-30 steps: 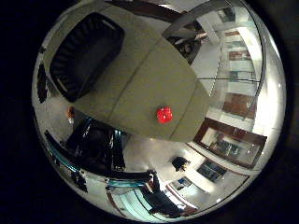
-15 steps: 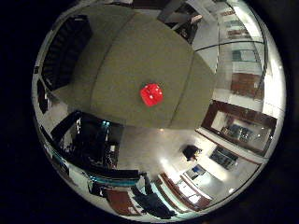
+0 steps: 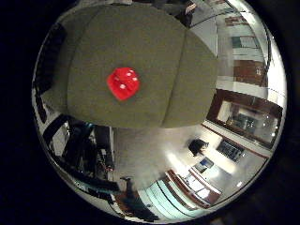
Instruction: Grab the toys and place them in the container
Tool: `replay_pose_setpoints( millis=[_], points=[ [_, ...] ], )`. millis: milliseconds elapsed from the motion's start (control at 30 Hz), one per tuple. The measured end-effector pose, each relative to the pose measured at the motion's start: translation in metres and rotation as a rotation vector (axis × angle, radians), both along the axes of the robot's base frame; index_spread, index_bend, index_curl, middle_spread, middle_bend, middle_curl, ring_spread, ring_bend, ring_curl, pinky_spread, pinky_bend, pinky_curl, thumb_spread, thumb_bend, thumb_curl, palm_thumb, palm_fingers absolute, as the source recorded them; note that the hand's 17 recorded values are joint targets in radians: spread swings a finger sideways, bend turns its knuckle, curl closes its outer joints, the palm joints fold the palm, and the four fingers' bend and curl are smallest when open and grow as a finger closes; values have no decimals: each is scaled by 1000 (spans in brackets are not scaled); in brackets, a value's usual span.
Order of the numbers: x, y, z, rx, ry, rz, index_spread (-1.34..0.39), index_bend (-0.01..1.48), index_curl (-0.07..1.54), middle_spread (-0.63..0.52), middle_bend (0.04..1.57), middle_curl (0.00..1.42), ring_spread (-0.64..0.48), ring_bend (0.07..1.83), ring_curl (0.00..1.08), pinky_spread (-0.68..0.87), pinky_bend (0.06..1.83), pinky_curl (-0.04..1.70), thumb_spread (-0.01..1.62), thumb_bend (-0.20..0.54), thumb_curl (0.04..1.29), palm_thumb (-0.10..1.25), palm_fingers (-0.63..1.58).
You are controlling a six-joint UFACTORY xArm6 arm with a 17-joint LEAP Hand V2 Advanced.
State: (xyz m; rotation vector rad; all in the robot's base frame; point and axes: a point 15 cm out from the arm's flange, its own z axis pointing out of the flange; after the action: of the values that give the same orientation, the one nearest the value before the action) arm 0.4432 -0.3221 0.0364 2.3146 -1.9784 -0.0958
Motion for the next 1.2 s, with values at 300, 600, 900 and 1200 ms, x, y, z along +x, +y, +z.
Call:
replay_pose_setpoints(
  millis=[300, 600, 900, 1200],
  points=[
    [-3, -63, -52, -38, 42, -15, -346, 171, 308, 11, 188, 317, 154, 341, 240, 269, 658, 33, 1076, -23, 287, 507, 99],
    [-19, -63, -103, -23, 110, 2, -332, 166, 305, 32, 198, 316, 169, 326, 246, 272, 606, 50, 1070, -23, 290, 514, 36],
    [-20, -58, -137, -14, 115, -8, -297, 164, 289, 88, 190, 320, 187, 319, 253, 278, 582, 86, 1055, -24, 292, 521, -1],
    [-5, -62, -167, -26, 112, -35, -285, 165, 289, 109, 190, 313, 191, 303, 254, 289, 544, 114, 1046, -24, 296, 530, -9]
  ],
)
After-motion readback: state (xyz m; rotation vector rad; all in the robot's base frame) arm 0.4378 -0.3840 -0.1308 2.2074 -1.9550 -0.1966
